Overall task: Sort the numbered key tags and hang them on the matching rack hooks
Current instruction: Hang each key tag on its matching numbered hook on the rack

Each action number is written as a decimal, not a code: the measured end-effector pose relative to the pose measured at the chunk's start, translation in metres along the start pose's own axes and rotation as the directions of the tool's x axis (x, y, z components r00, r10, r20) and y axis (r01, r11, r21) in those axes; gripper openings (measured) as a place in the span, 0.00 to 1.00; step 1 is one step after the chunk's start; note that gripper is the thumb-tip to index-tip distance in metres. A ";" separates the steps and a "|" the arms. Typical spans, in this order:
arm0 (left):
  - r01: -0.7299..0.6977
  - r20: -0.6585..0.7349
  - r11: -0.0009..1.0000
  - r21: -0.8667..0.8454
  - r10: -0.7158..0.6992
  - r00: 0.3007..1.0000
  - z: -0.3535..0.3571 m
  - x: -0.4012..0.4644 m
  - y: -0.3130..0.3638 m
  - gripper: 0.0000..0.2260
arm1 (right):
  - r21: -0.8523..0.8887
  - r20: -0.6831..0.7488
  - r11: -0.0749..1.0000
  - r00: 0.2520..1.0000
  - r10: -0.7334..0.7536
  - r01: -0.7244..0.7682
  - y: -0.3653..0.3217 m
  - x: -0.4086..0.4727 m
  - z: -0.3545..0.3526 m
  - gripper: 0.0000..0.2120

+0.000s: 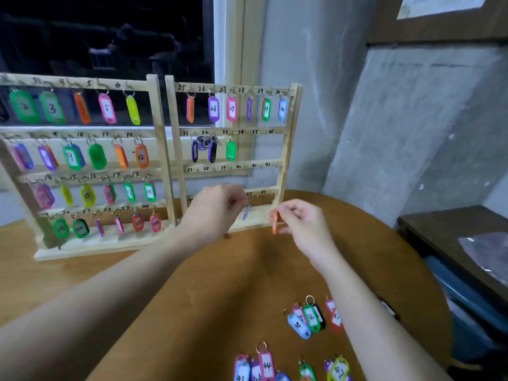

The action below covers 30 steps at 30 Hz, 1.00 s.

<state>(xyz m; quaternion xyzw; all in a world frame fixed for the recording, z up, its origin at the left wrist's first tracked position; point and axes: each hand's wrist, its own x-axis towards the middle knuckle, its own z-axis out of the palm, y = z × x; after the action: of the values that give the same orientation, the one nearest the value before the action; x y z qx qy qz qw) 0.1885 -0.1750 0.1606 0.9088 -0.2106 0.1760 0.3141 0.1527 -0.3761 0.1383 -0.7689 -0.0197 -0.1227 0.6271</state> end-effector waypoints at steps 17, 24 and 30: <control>0.118 -0.129 0.990 -0.077 -0.127 0.984 -0.036 0.138 0.006 0.10 | 0.058 -0.095 0.998 0.995 -0.025 0.031 -0.032 0.106 0.036 0.09; 0.147 -0.139 0.987 0.069 -0.136 0.981 -0.030 0.157 0.001 0.13 | -0.069 -0.125 0.993 0.987 -0.102 0.094 -0.046 0.135 0.037 0.09; 0.161 -0.119 0.978 0.131 -0.146 0.982 -0.029 0.159 0.002 0.16 | -0.137 -0.149 0.981 0.976 -0.158 0.138 -0.057 0.152 0.044 0.09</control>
<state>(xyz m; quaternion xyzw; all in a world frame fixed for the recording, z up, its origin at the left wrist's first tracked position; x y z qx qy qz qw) 0.3170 -0.2010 0.2548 0.9313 -0.1094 0.2147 0.2732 0.2962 -0.3401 0.2175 -0.7910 -0.0189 -0.2313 0.5661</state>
